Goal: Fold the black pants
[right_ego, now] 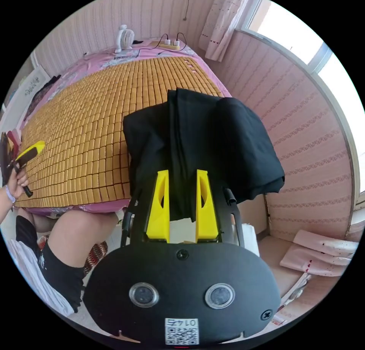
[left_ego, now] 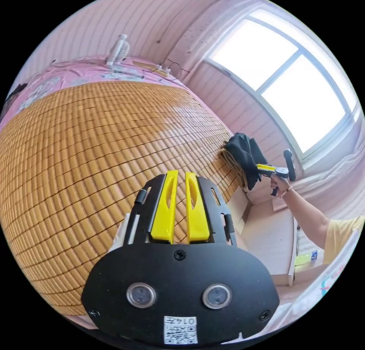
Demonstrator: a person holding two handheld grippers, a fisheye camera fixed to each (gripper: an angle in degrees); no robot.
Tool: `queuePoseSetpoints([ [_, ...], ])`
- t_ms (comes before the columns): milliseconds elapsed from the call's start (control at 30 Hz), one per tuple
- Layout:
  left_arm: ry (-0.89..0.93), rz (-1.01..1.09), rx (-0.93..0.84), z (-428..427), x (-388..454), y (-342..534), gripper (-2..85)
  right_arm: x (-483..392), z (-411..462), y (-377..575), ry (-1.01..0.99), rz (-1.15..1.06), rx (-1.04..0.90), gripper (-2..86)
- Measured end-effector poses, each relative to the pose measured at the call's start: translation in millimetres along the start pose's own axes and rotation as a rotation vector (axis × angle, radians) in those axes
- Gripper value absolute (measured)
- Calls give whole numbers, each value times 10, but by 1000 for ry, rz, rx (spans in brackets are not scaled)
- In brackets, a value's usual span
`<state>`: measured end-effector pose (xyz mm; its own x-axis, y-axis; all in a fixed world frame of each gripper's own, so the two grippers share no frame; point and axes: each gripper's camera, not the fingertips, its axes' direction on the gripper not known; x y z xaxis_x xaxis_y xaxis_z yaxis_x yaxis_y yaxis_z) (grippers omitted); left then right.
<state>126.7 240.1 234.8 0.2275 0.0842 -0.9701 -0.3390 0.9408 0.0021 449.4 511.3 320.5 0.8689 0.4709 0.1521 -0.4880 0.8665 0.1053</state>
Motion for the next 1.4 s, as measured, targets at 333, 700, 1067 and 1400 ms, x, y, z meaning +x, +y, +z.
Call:
queuePoseSetpoints([
  [333, -212, -180, 155, -1387, -466, 1265, 13, 267, -349, -186, 227, 226, 277, 120],
  [700, -11, -114, 76, -1075, -37, 1233, 35, 318, 138, -585, 117, 215, 178, 2],
  [1067, 3, -138, 111, -1920, -179, 1842, 44, -614, 885, -254, -24, 189, 183, 94],
  [1400, -142, -290, 424, -3606, -797, 2878, 40, -2404, 785, 772, -204, -124, 337, 71],
])
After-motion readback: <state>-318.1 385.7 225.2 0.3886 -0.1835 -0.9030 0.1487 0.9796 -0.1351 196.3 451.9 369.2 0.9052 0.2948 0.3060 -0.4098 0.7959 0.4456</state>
